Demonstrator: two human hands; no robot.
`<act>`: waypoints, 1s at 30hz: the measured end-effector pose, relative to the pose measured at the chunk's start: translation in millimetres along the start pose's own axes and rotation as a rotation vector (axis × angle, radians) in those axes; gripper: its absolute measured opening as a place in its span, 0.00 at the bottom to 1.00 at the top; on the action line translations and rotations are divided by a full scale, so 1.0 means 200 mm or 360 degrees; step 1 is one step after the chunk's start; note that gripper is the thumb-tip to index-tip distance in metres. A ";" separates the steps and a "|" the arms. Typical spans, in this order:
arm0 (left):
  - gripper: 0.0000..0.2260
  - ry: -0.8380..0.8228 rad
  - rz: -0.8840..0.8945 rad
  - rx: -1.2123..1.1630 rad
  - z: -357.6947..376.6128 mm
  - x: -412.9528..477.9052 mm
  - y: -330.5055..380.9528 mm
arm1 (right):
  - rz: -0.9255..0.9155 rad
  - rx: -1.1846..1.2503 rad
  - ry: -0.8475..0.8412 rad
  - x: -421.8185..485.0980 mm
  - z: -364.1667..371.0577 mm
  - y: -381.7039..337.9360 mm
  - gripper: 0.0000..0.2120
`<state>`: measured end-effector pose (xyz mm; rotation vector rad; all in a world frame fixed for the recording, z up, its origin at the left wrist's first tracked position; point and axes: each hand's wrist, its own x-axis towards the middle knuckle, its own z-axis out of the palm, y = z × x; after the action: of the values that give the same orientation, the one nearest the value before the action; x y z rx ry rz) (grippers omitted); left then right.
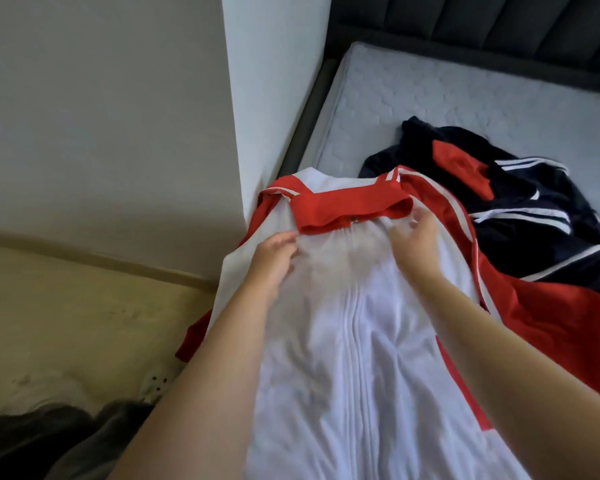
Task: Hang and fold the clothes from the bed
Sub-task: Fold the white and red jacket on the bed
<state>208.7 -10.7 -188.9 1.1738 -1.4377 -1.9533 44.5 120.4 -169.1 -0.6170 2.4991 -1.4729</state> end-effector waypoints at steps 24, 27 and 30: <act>0.25 0.0102 0.0805 0.1859 0.34 0.06 -0.14 | -0.0149 -0.0408 0.0801 -0.03 -0.17 0.18 0.15; 0.24 -0.0198 0.0971 0.2111 0.42 -0.06 -0.25 | 0.0171 -0.0796 0.0715 -0.07 -0.36 0.26 0.25; 0.25 -0.0325 0.1173 0.2299 0.42 -0.16 -0.35 | 0.0561 -0.1326 0.0148 -0.11 -0.52 0.35 0.14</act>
<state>165.5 84.4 -233.9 0.5981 -2.9358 -0.3448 8.8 242.6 -179.1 -0.1726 3.0367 -0.3090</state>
